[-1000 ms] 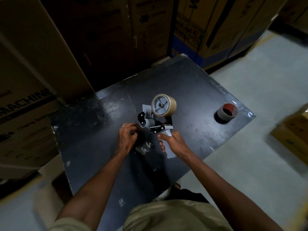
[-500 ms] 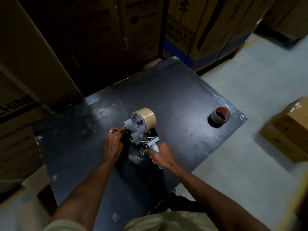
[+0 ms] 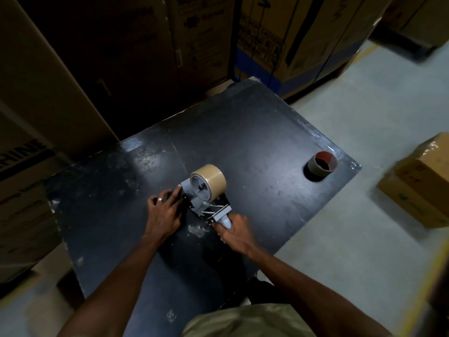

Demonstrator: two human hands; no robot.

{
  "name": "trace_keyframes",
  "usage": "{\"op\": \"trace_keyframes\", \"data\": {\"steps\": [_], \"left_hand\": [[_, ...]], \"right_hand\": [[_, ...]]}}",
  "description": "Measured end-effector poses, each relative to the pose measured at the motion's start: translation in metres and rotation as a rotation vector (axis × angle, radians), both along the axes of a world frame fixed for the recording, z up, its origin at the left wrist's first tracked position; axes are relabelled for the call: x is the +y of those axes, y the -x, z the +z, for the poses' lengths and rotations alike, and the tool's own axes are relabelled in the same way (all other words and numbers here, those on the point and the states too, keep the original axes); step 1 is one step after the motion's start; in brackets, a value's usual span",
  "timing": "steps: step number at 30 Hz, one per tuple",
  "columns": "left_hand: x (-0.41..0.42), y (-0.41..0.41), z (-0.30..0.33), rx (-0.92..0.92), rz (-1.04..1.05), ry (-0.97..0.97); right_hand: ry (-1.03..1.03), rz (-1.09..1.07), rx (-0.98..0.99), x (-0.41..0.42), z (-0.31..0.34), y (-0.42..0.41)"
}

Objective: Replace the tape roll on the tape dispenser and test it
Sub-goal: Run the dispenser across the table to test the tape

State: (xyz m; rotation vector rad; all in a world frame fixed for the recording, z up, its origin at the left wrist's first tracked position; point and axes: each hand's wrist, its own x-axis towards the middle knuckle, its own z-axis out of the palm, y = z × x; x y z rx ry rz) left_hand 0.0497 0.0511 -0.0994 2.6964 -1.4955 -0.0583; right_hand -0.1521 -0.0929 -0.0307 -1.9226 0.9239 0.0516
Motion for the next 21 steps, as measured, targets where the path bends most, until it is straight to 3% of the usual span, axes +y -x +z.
{"op": "trace_keyframes", "data": {"steps": [6,21], "left_hand": [[0.011,0.004,0.004,0.048,0.025,-0.004],[0.007,0.010,0.008,0.038,0.078,-0.119]], "right_hand": [[0.154,0.104,0.063,0.012,-0.008,0.002],[0.102,0.168,0.221,0.009,-0.008,0.008]]}}
